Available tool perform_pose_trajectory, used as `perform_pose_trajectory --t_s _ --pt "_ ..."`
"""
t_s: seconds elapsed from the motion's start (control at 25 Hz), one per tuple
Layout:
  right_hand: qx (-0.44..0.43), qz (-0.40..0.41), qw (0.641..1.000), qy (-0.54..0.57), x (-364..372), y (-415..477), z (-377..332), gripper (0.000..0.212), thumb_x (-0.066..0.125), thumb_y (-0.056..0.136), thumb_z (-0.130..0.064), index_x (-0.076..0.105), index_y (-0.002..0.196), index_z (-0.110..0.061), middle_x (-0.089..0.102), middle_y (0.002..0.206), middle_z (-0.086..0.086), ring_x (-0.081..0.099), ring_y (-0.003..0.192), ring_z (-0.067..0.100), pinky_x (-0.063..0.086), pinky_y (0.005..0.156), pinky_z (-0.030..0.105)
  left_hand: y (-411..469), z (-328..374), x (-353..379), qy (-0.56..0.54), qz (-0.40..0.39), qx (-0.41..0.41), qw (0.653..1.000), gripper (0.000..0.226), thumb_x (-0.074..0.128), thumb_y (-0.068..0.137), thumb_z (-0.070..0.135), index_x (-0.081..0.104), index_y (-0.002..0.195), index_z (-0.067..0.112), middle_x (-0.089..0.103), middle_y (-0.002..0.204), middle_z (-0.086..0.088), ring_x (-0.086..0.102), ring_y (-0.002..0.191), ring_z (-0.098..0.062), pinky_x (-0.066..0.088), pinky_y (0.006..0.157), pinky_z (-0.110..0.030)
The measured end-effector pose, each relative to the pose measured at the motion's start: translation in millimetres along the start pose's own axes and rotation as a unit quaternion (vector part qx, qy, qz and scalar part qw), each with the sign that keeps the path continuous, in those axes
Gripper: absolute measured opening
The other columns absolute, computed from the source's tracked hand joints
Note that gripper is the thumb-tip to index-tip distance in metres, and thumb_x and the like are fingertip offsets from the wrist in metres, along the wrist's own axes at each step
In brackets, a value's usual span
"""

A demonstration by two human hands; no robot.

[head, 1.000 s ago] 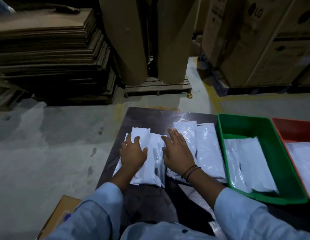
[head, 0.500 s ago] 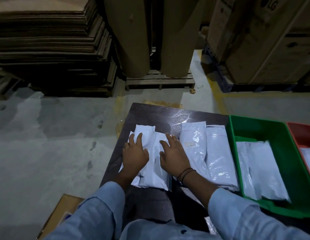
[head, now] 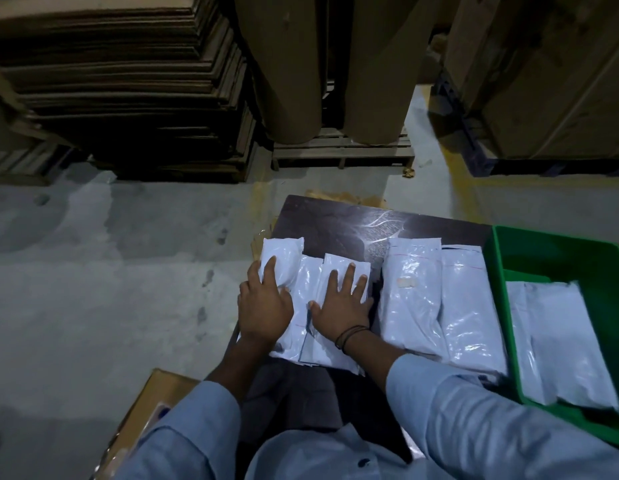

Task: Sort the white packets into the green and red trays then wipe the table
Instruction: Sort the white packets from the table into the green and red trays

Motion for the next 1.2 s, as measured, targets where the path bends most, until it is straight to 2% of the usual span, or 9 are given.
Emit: perform_pose_trajectory --t_s 0.12,0.28,0.4,0.52,0.68,0.88,1.0,1.2 --pt "0.009 -0.011 1.000 -0.012 11 -2 2 0.089 0.039 0.095 -0.061 -0.008 0.157 -0.018 -0.028 0.161 0.016 -0.018 0.147 0.046 0.019 0.114 0.066 -9 -2 -1 -0.010 -0.012 -0.008 1.000 0.065 0.057 0.095 0.029 0.031 0.155 0.023 0.028 0.159 -0.010 0.047 0.125 -0.040 0.042 0.104 -0.050" --pt "-0.004 -0.016 0.999 -0.029 9 -3 4 0.087 0.047 0.095 -0.044 -0.007 0.157 -0.017 -0.025 0.161 0.018 -0.012 0.148 0.048 0.016 0.115 0.063 -16 -3 -1 -0.013 -0.028 -0.009 0.999 0.065 0.054 0.096 0.029 0.030 0.156 0.023 0.026 0.161 -0.010 0.045 0.128 -0.040 0.040 0.106 -0.050" --pt "-0.018 -0.019 0.999 -0.021 -1 -5 2 0.096 0.058 0.091 -0.043 -0.007 0.157 -0.018 -0.024 0.161 0.018 -0.011 0.149 0.047 0.015 0.117 0.061 -18 0 -3 -0.012 -0.021 -0.010 1.000 0.063 0.054 0.096 0.027 0.032 0.155 0.022 0.027 0.160 -0.011 0.046 0.127 -0.040 0.040 0.105 -0.050" --pt "-0.049 0.016 0.999 -0.009 -15 -10 -2 0.094 0.059 0.092 -0.041 -0.004 0.158 -0.018 -0.019 0.163 0.017 -0.009 0.150 0.045 0.014 0.118 0.059 -17 7 -8 -0.014 -0.002 -0.011 1.000 0.062 0.056 0.096 0.025 0.034 0.154 0.020 0.030 0.158 -0.013 0.047 0.125 -0.042 0.041 0.103 -0.051" --pt "-0.095 0.074 0.993 0.001 -48 -16 -12 0.083 0.051 0.096 -0.032 -0.002 0.158 -0.016 -0.016 0.164 0.018 -0.010 0.149 0.046 0.013 0.117 0.061 -14 17 -20 -0.035 0.024 -0.006 0.999 0.063 0.058 0.095 0.026 0.034 0.153 0.021 0.030 0.158 -0.014 0.047 0.123 -0.044 0.042 0.102 -0.052" --pt "-0.104 0.156 0.982 -0.003 -86 -27 -1 0.077 0.046 0.097 -0.031 0.001 0.158 -0.020 -0.011 0.165 0.014 -0.006 0.150 0.043 0.017 0.117 0.060 -14 50 -32 -0.084 0.025 -0.003 0.996 0.064 0.056 0.098 0.031 0.029 0.155 0.024 0.022 0.163 -0.012 0.039 0.134 -0.042 0.038 0.110 -0.053" --pt "-0.086 0.185 0.979 -0.020 -102 -39 23 0.079 0.048 0.095 -0.030 0.003 0.158 -0.019 -0.010 0.165 0.014 -0.006 0.150 0.043 0.022 0.115 0.058 -19 79 -25 -0.099 0.007 0.016 0.995 0.064 0.056 0.099 0.033 0.027 0.156 0.027 0.024 0.163 -0.011 0.036 0.139 -0.042 0.035 0.114 -0.054" --pt "-0.028 0.209 0.977 -0.006 -122 -66 90 0.072 0.044 0.096 -0.029 0.010 0.158 -0.019 -0.006 0.166 0.013 -0.005 0.151 0.041 0.021 0.114 0.058 -38 138 -12 -0.104 -0.025 0.076 0.991 0.064 0.055 0.099 0.032 0.027 0.156 0.026 0.022 0.163 -0.009 0.036 0.137 -0.042 0.036 0.110 -0.052"
Point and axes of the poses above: each hand's wrist, its own y-axis towards the middle knuckle, its own x-axis out of the palm, z = x × y, the point moved 1 cm from there along y, towards the middle knuckle
